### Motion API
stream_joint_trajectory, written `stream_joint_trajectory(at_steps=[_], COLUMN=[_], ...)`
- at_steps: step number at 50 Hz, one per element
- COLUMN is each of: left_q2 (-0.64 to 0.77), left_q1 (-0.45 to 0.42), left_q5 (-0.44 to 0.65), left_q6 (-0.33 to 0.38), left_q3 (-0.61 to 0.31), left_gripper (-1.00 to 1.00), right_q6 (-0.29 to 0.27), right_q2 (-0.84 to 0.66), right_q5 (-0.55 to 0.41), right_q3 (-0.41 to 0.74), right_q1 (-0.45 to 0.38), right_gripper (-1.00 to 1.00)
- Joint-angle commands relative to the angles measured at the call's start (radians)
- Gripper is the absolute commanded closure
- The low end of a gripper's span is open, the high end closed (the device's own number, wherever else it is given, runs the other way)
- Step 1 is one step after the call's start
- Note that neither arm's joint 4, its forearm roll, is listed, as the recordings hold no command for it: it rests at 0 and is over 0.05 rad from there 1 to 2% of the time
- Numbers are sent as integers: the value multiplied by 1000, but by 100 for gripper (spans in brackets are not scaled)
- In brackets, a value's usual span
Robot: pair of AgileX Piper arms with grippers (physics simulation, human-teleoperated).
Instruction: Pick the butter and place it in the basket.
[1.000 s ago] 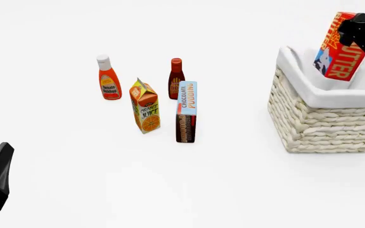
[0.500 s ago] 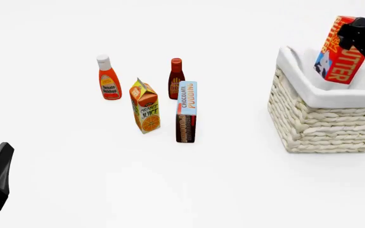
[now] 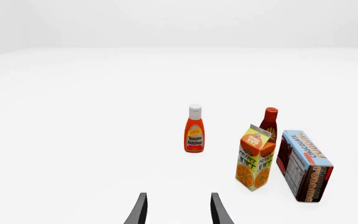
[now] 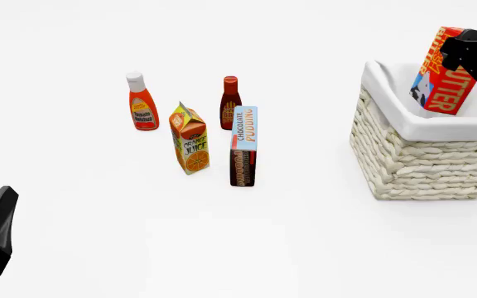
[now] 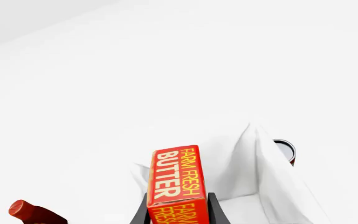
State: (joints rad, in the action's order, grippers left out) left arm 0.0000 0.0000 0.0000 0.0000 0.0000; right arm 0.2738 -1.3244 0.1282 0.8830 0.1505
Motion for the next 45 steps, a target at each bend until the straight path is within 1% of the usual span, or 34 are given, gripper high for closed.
stream_joint_trajectory(at_steps=[1,10,45], left_q2=[0,0,0], left_q1=[0,0,0], left_q5=[0,0,0], left_q6=[0,0,0], left_q3=[0,0,0], left_gripper=[-100,-100,-100], right_q6=[24,17,20], right_q2=[7,2,-28], right_q5=[13,12,33], right_q3=[9,15,23], right_q1=[4,8,28], right_gripper=[100,100,100])
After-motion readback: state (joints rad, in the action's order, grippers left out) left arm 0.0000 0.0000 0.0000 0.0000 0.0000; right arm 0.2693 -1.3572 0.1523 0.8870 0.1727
